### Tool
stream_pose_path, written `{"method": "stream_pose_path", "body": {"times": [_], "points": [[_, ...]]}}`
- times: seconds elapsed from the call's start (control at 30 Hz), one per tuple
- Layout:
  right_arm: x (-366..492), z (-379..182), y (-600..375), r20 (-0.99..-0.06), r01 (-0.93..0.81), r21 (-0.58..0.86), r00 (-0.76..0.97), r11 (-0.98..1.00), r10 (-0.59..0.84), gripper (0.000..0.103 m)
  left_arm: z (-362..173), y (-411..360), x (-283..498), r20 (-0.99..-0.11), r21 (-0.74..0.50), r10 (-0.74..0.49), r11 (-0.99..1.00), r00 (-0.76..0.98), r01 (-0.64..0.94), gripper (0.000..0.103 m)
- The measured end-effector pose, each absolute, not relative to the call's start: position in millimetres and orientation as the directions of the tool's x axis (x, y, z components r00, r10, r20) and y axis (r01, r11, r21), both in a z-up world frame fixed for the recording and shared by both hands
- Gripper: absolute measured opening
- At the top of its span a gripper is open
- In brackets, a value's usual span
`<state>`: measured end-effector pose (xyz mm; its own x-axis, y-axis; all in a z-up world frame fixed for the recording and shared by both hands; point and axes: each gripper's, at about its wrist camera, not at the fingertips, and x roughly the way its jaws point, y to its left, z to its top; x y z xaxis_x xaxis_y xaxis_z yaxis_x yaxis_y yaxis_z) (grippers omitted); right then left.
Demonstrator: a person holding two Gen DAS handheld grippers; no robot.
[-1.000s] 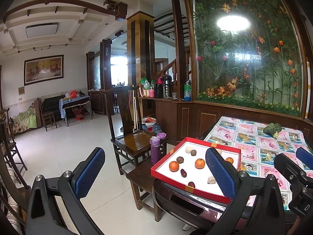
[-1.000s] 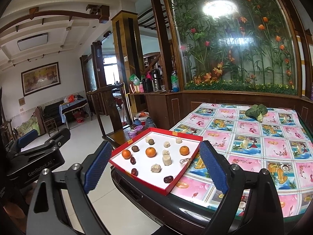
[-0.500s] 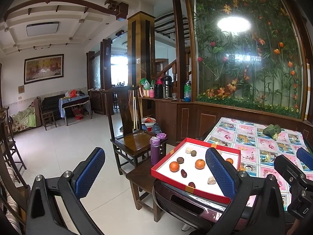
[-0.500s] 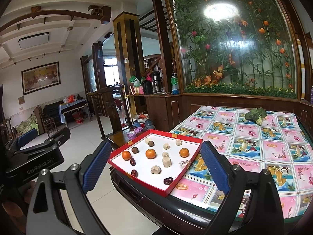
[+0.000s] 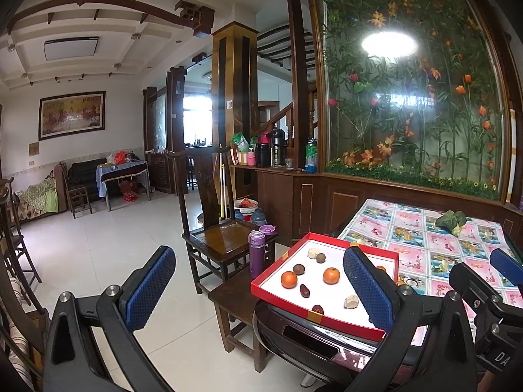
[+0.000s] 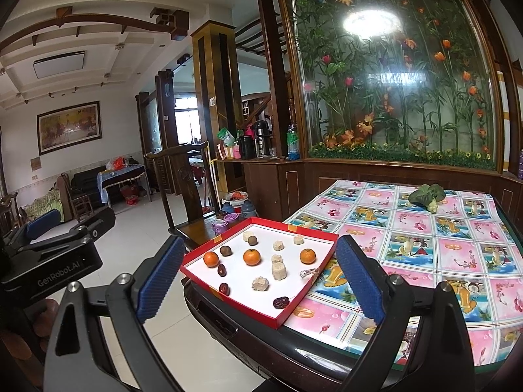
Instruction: Organize fruits
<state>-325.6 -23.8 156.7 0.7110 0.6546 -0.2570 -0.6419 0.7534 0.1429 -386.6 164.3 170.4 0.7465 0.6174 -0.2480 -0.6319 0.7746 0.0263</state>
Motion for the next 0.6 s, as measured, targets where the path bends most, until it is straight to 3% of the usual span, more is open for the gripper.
{"method": "stream_pose_path", "body": {"times": [0.6], "points": [[-327,159,-17,-0.269,-0.649,0.134,0.703,0.749,0.658,0.095,174,153,-382,-0.254,0.028,0.581,0.803,0.773,-0.595,0.103]]}}
